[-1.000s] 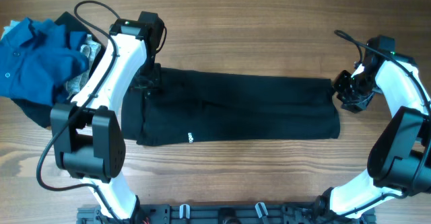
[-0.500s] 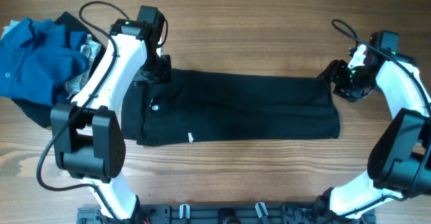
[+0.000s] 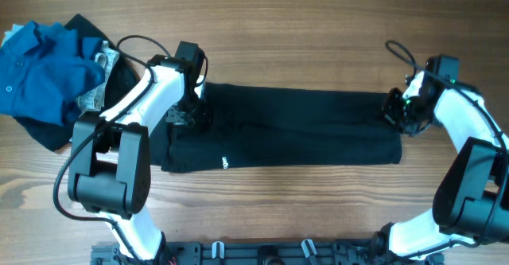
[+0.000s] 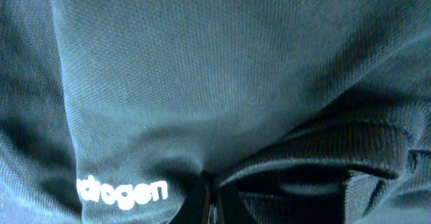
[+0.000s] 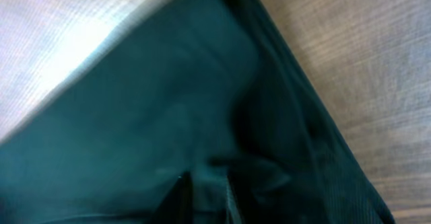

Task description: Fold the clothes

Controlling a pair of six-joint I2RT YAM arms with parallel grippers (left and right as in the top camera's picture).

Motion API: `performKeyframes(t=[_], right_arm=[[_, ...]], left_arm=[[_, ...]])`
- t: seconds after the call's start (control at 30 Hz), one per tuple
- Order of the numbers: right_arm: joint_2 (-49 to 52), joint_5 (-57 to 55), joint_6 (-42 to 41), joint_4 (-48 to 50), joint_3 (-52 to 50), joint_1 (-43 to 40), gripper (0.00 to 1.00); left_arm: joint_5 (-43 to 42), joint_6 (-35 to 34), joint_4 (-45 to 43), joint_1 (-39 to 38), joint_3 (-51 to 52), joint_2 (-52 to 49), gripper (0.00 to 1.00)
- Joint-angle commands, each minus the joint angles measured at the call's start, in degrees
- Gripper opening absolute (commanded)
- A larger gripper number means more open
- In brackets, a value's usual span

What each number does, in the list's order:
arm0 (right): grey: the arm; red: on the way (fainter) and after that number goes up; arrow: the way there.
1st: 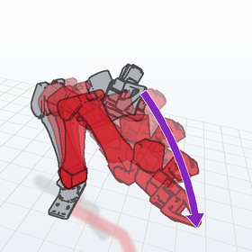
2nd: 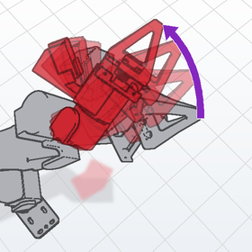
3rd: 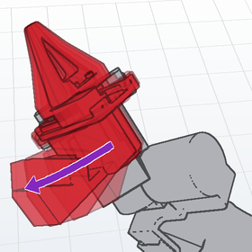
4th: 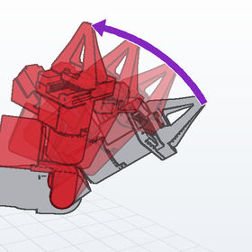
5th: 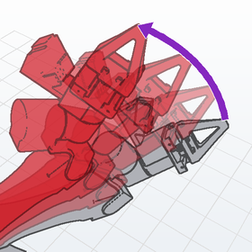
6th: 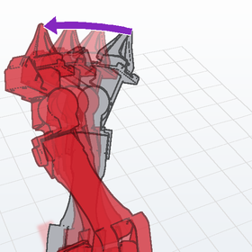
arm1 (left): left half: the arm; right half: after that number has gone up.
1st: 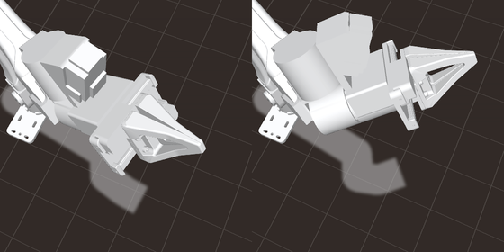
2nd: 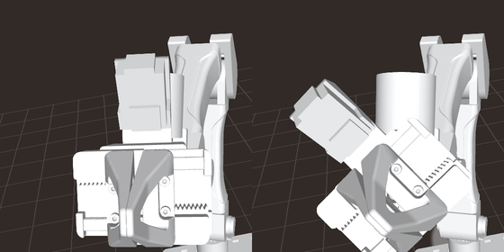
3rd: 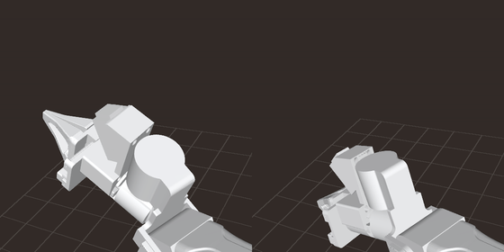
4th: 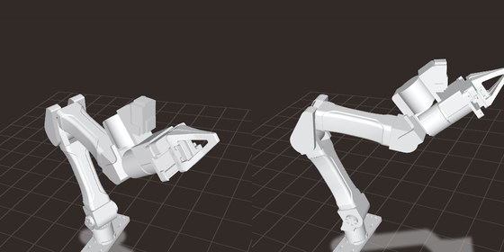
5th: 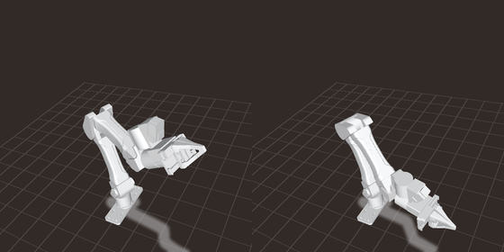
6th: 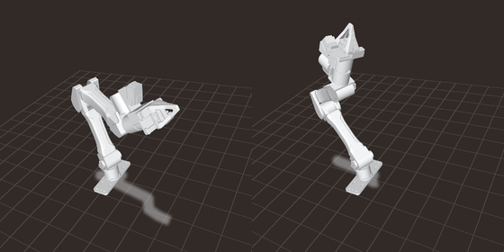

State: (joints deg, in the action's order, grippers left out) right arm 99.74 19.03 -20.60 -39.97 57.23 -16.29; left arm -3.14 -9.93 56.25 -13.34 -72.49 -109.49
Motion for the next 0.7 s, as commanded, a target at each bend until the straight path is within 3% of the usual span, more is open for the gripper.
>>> performKeyframes(t=[0.0, 0.1, 0.3, 0.37, 0.4, 0.43, 0.67], right_arm=[[-0.4, -3.1, -4.2, 3.4, -5.2, 0.0, 0.11], [-0.4, -8.8, -8.0, 2.5, -5.8, 0.0, 0.05], [-0.4, -12.7, -8.1, -1.0, -5.8, -0.1, 0.04], [-0.4, -18.2, -9.5, -4.1, -5.8, -0.1, 0.10], [-0.4, -19.6, -9.6, -4.9, -5.8, -0.1, 0.23], [-0.4, -19.7, -9.4, -5.2, -5.8, -0.1, 0.25], [-0.4, -7.0, -0.9, 0.1, -3.9, -0.1, 0.25]], left_arm=[[-0.2, 0.5, 1.2, 0.1, 0.0, 2.0, 0.04], [-0.2, 0.5, 1.2, 0.1, 0.0, 3.2, 0.04], [-0.2, 0.5, 1.4, 0.1, 0.0, 8.5, 0.04], [-0.2, 0.5, 1.6, 0.1, 0.0, 9.4, 0.04], [-0.2, 0.5, 1.7, 0.1, 0.0, 9.6, 0.04], [-0.2, 0.5, 1.7, 0.1, 0.0, 9.6, 0.04], [-0.2, 0.6, 2.1, 0.1, 0.0, 9.6, 0.04]])
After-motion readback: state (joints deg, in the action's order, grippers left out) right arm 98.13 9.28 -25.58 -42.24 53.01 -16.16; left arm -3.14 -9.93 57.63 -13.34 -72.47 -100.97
